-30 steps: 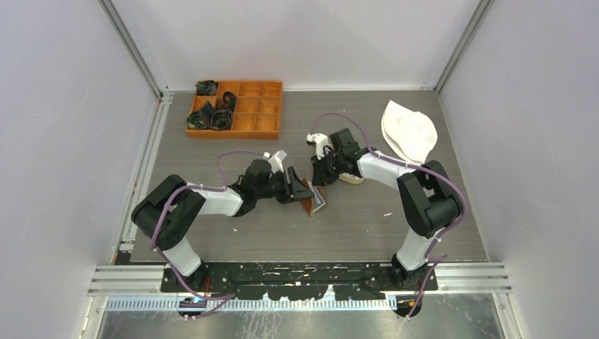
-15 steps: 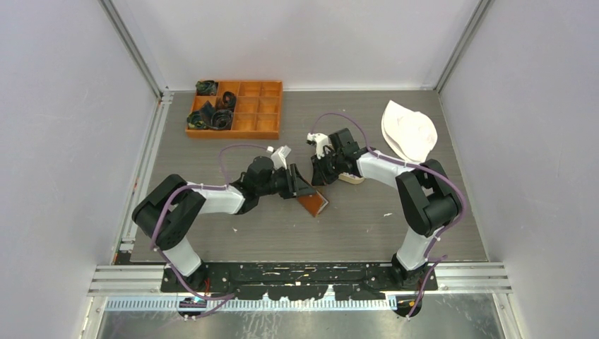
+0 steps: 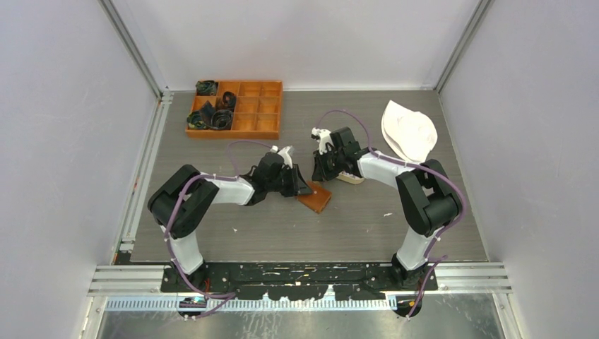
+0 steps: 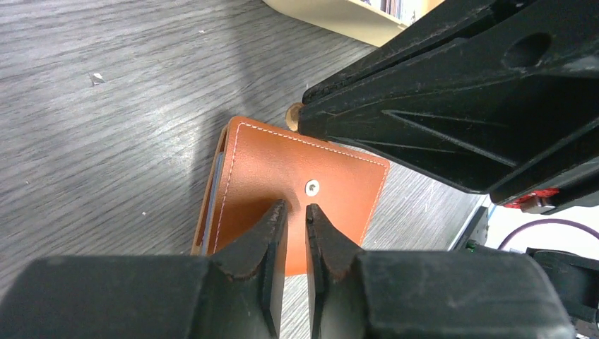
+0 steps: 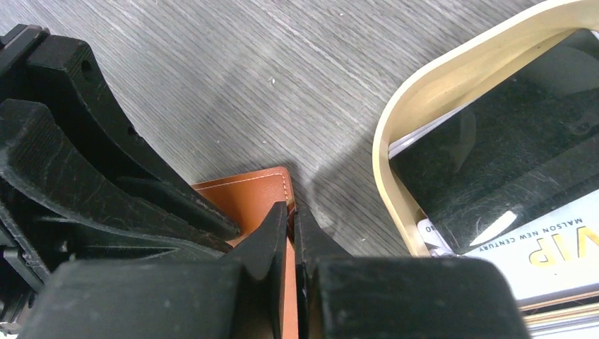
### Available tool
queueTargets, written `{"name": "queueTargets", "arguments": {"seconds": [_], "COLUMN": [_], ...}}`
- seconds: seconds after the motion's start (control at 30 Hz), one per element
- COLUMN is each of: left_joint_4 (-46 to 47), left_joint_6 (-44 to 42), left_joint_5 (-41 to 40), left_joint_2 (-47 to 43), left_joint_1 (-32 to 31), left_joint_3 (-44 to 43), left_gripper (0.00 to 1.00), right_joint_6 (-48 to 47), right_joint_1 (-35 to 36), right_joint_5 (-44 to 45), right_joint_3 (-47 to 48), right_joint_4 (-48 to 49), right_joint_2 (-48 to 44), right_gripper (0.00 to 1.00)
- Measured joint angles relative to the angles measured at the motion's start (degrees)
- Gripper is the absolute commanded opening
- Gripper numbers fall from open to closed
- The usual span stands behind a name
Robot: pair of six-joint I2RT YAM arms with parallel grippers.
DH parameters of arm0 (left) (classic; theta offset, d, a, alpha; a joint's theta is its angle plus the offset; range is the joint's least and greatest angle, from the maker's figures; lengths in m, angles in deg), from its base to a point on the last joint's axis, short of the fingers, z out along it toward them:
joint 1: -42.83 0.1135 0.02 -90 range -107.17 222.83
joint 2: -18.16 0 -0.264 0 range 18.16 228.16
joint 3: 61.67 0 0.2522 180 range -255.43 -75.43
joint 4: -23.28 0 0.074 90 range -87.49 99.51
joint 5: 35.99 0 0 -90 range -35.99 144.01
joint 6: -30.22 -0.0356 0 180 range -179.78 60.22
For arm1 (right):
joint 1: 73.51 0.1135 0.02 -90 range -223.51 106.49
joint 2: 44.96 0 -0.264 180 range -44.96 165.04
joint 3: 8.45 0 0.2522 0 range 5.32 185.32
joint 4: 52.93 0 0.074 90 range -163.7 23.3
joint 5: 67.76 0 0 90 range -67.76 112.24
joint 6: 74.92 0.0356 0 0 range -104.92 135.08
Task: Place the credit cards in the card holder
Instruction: Close the card holder at the center of the board.
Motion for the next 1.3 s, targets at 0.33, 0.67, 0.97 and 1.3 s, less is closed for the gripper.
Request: {"name": "queueTargets", "arguments": {"seconds": [0.33, 0.67, 0.97, 1.3], "left_joint_4": [0.57, 4.00, 4.09, 4.28], "left_joint_6": [0.33, 1.70, 1.75, 1.81], "left_joint_5": [-0.48, -0.39, -0.17, -0.02], "left_joint_2": [0.37, 0.09, -0.04, -0.02], "left_joint_1": [0.28, 0.39, 0.39, 0.39], "left_joint_3": [0.28, 2.75, 2.97, 3.08], "left_gripper": [0.14, 0.11, 0.10, 0.10], "right_joint_6": [-6.64, -29.24, -43.91, -46.75], "right_joint_1": [-1.03, -1.03, -1.11, -0.13], "right_joint_5": [-7.61, -13.99, -14.45, -10.34], "right_joint_3": [-1.81, -6.80, -5.07, -4.09], "right_joint_4": [1.25, -3.98, -10.80, -11.76], "right_joint_2": [-0.15, -12.44, -12.39, -7.91], "right_gripper": [0.17, 0.55, 0.61, 0.50]}}
